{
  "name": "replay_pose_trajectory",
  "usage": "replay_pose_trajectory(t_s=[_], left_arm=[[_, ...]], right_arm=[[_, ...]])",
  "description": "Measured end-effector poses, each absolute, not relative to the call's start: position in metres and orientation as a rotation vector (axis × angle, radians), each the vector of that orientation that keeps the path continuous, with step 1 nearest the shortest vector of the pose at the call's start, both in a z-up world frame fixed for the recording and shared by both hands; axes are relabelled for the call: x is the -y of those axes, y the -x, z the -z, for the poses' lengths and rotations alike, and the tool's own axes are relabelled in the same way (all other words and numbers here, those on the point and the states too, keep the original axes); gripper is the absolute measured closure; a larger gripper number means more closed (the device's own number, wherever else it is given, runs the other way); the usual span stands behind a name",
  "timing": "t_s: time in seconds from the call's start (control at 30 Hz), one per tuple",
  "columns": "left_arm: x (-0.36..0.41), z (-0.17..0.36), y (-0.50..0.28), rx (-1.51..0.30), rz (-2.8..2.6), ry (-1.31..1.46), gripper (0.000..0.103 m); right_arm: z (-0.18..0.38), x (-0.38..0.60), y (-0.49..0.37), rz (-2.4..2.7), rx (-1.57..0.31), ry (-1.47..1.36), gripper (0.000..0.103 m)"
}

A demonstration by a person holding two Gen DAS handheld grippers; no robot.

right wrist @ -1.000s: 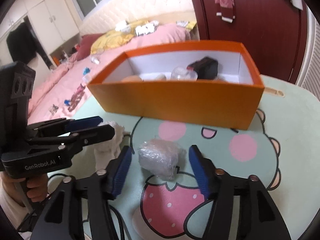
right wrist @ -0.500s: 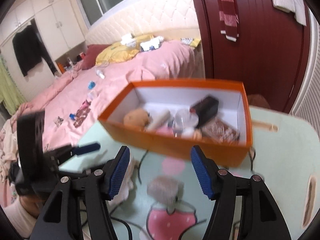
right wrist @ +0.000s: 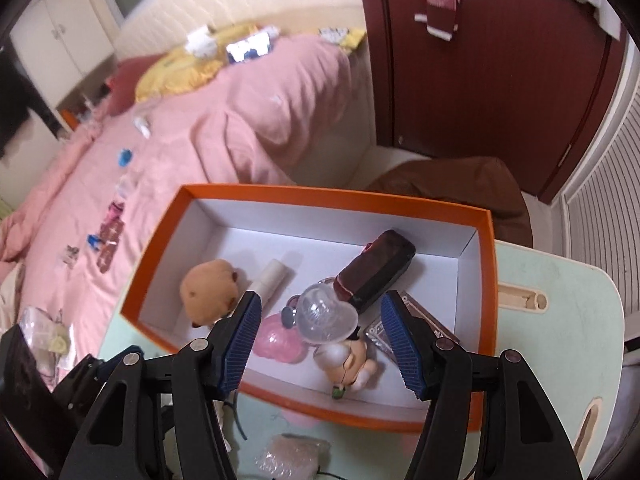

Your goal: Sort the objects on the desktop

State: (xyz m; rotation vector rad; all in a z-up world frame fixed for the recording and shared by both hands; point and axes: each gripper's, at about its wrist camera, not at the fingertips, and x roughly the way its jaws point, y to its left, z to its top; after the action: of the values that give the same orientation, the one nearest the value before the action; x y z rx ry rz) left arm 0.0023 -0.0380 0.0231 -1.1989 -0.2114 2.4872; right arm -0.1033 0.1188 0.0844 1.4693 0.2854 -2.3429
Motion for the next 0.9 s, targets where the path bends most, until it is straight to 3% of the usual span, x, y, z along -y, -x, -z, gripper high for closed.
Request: replay_pose_trajectory(t_s=[0.13,0.33,0.6,0.9], left_arm=[[0.038,-0.023,-0.002,0.221,-2.476,1.2,0.022],[0.043,-0.023,0.0,0.267,-2.466,1.208,0.022],[0.046,-0.023,0.0,0.283,-2.476,1.208,0.022],[0.048,-0.025,-0.001,0.281,-2.495,1.186,0.022]], right_arm=[[-0.072,-0.116,0.112,2.309,-0.276,-1.535,0.042],[-0.053,-0.116,0.123,2.239,-0.288,-1.665,0.067],[-0.063,-0.118,0.115,2.264,-0.262,-1.609,0.068],[-0.112,-0.15,0.048,2.328,-0.143,-1.269,0.068]])
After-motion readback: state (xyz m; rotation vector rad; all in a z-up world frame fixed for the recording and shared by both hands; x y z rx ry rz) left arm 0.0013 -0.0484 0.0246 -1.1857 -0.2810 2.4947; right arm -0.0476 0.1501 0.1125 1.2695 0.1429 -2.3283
